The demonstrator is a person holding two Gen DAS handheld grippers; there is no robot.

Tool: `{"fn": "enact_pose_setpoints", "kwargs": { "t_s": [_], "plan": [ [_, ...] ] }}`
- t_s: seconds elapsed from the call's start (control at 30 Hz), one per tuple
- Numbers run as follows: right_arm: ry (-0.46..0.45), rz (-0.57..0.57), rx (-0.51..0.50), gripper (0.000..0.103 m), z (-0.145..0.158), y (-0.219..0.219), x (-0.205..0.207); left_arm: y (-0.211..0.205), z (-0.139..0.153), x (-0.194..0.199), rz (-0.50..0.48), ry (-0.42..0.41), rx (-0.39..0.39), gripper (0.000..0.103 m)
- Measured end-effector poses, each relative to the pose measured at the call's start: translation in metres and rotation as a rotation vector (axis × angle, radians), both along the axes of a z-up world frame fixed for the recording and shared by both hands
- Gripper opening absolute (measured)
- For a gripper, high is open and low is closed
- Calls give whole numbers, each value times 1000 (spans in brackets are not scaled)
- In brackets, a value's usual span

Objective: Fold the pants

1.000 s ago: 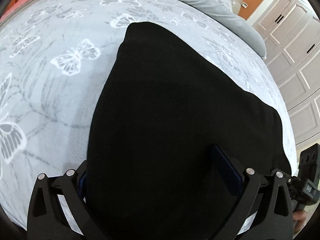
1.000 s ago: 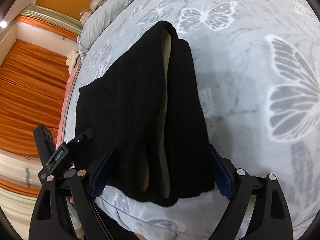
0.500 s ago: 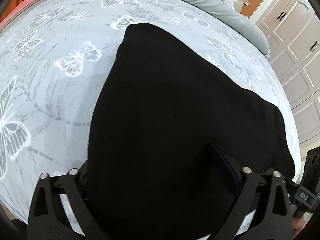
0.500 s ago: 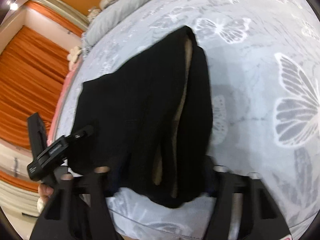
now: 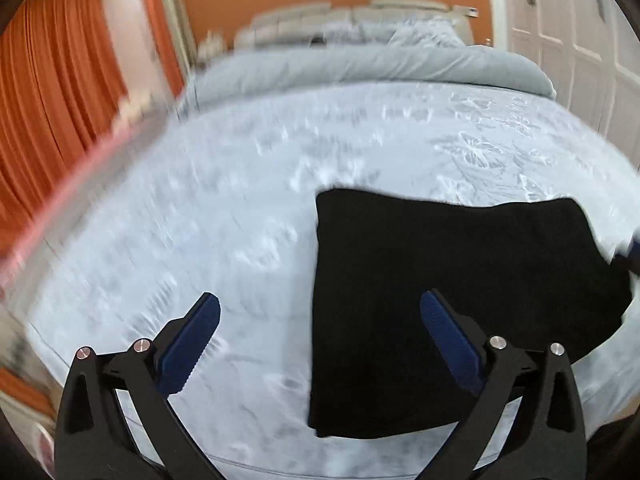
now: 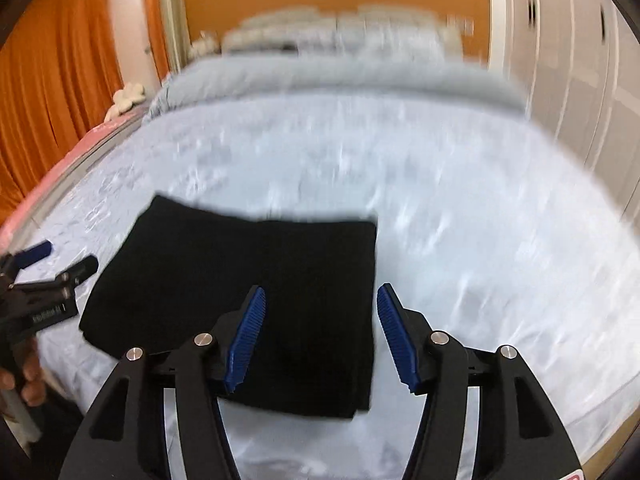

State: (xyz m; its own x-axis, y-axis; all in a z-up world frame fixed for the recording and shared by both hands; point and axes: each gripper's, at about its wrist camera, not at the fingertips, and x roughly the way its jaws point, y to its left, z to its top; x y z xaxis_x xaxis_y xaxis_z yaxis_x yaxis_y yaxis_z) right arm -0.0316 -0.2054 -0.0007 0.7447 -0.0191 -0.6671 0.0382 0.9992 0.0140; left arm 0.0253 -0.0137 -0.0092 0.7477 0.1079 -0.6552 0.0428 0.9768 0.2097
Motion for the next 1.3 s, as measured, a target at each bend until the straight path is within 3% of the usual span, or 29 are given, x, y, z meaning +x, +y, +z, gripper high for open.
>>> {"fn": "enact_pose_setpoints", "kwargs": {
  "t_s": [0.07,0.3,0.4,0.47,0.57,0.63,0.7,0.77,0.87,0.9,0.97,1.0,1.07,1.13,1.17,1.2,1.3],
  "plan": [
    [-22,6,-7,62,7,7,2,-8,1,-4,-24,-11,12,98],
    [33,36,-23,62,-3,14,12,-11,-5,3,-68,35,-8,98],
    [68,26,-34,69,-14,14,14,-13,-9,3,-73,52,-13,98],
    [102,9,-38,71,-23,9,13,-13,-15,7,-79,85,-32,98],
    [179,-31,-18,77,-42,-8,18,-5,-33,24,-101,210,-144,98],
    [241,-44,38,77,-56,-21,22,10,-54,42,-67,327,-257,98],
    [292,-36,169,77,-69,-37,23,25,-77,58,-39,434,-407,98],
    [327,-49,313,78,-81,-52,24,36,-90,63,-18,478,-533,98],
    [397,-59,563,81,-104,-71,25,39,-92,65,-19,464,-592,98],
    [392,-62,600,82,-106,-72,25,36,-93,66,-29,465,-597,98],
    [379,-27,597,74,-106,-67,25,32,-94,65,-51,460,-595,98],
    [373,-6,616,60,-108,-64,25,30,-94,64,-59,456,-598,92],
    [360,13,647,47,-109,-62,23,34,-92,62,-53,448,-625,77],
    [334,29,646,37,-102,-61,19,46,-89,59,-44,443,-680,47],
    [308,41,634,36,-95,-58,15,50,-86,57,-48,439,-694,38],
    [284,54,623,35,-88,-54,10,54,-79,53,-67,431,-712,33],
    [229,82,630,35,-71,-44,-7,56,-62,36,-106,406,-689,31]
  ]
}}
